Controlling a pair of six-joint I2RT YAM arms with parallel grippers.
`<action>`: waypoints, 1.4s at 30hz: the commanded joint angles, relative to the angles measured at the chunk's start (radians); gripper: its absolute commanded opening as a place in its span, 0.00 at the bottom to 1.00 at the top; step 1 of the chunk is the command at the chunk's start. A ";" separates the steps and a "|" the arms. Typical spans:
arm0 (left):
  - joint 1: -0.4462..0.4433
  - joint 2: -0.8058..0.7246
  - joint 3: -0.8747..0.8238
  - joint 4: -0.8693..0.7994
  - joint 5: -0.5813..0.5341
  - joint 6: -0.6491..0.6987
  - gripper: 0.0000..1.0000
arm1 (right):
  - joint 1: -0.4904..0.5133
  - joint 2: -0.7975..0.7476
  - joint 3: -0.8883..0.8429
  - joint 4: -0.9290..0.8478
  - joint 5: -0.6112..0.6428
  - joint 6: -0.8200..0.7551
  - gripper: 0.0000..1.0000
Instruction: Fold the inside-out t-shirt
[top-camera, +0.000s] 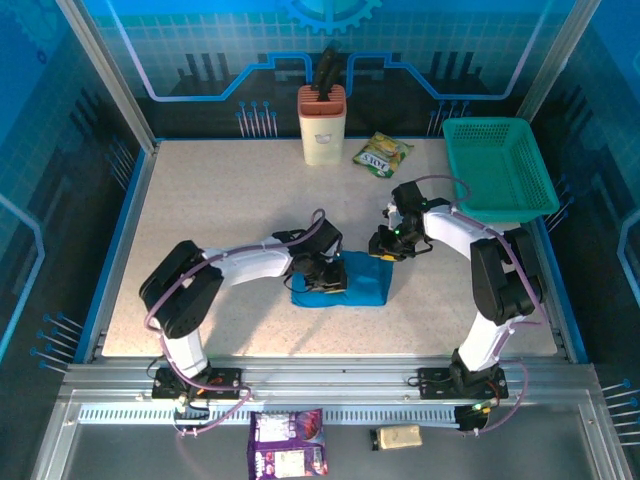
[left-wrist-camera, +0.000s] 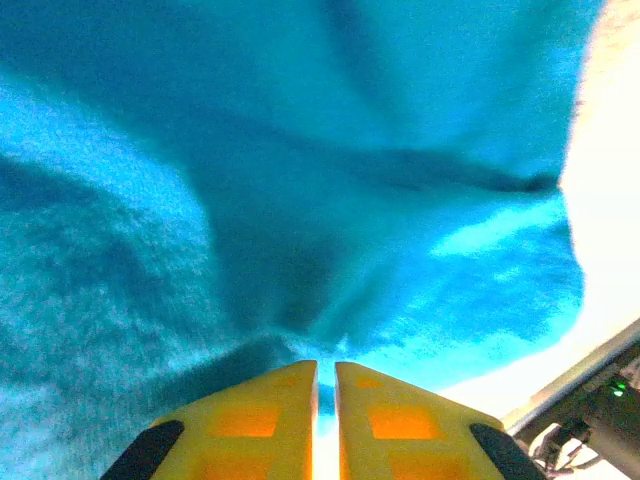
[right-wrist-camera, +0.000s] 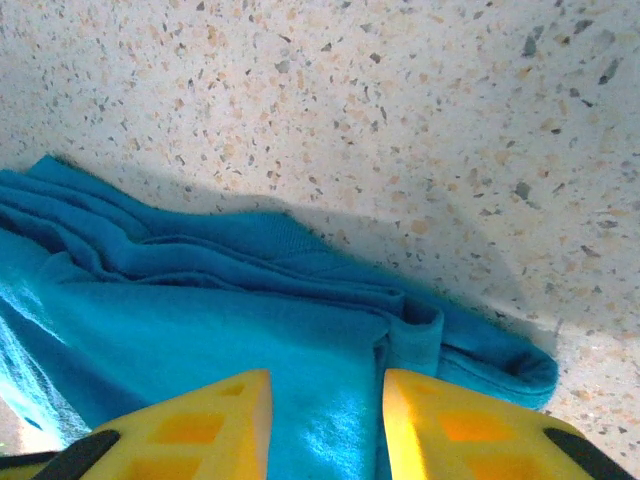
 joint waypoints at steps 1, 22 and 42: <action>0.018 -0.094 0.011 -0.050 -0.041 0.003 0.14 | 0.002 0.025 -0.006 -0.023 0.006 -0.029 0.33; 0.334 -0.274 -0.181 -0.012 -0.051 0.008 0.10 | 0.086 -0.116 0.076 -0.209 0.078 0.012 0.00; 0.349 -0.169 -0.118 -0.022 0.044 0.073 0.08 | -0.003 -0.024 -0.048 -0.094 0.254 -0.011 0.00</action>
